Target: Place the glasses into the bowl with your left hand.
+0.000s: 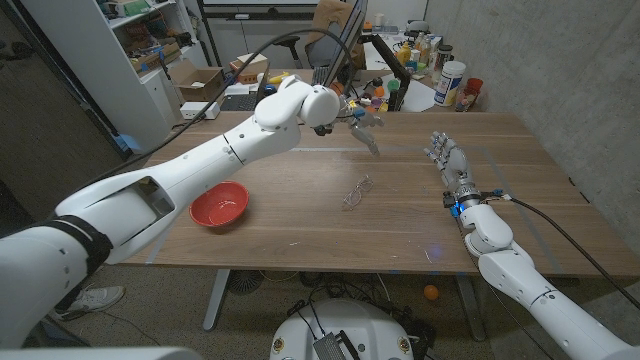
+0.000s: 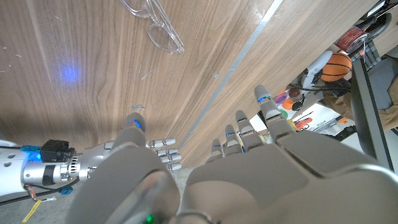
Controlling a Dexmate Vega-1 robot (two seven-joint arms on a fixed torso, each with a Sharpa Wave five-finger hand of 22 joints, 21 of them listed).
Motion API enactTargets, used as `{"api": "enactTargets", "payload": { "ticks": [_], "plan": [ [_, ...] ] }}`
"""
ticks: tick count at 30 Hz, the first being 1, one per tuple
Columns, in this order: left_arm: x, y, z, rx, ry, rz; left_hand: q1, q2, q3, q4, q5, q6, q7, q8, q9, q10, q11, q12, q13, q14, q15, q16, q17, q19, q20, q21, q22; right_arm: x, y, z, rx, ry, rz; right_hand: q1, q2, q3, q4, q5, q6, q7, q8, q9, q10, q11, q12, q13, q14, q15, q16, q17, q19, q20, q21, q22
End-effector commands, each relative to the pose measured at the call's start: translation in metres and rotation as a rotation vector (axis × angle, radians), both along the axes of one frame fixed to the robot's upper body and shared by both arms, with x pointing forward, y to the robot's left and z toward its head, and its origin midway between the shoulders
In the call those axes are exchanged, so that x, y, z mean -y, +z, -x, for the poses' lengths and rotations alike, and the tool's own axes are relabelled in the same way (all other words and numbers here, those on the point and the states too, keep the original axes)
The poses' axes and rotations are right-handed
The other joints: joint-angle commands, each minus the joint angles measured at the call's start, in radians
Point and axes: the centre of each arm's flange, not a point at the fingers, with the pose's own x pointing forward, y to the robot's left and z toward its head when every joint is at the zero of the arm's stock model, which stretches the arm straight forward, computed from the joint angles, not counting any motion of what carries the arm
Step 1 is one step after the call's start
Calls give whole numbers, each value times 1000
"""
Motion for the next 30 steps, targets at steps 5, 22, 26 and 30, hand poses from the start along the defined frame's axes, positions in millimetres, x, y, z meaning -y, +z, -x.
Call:
{"api": "enactTargets", "payload": {
  "ticks": [5, 22, 26, 30],
  "plan": [
    [6, -19, -10, -12, 42, -53, 10, 3, -9, 3, 4, -2, 8, -5, 5, -6, 7, 6, 6, 9, 1, -3, 3, -3, 5, -5, 2, 2, -1, -2, -1, 4, -2, -6, 64, 5, 0, 8, 5, 0, 3, 2, 9, -1, 2, 6, 5, 1, -2, 3, 6, -57, 1, 6],
    [9, -47, -24, -38, 89, -99, 17, 6, -13, 6, 4, -3, 11, -7, 5, -18, 9, 4, 7, 9, 0, -7, 5, 1, 7, -11, 2, 5, -4, -4, -1, 7, -7, -6, 64, 6, 0, 8, 5, 0, 3, 2, 10, -1, 2, 6, 5, 1, -2, 3, 6, -56, 1, 6],
    [9, -54, -30, -51, 102, -105, 18, 8, -14, 7, 4, -4, 13, -8, 5, -22, 11, 2, 7, 8, 0, -7, 5, 1, 6, -13, 2, 5, -4, -6, -3, 9, -7, -6, 64, 6, 0, 8, 5, 0, 3, 2, 10, -1, 2, 6, 4, 1, -3, 3, 6, -56, 1, 6],
    [8, -60, -34, -63, 114, -104, 20, 10, -15, 8, 4, -4, 13, -8, 5, -26, 14, 1, 7, 7, 1, -8, 6, 1, 8, -15, 2, 5, -3, -7, -6, 12, -5, -6, 64, 6, 0, 8, 4, 0, 3, 2, 10, -2, 2, 6, 4, 1, -3, 3, 6, -57, 1, 6]
  ]
}}
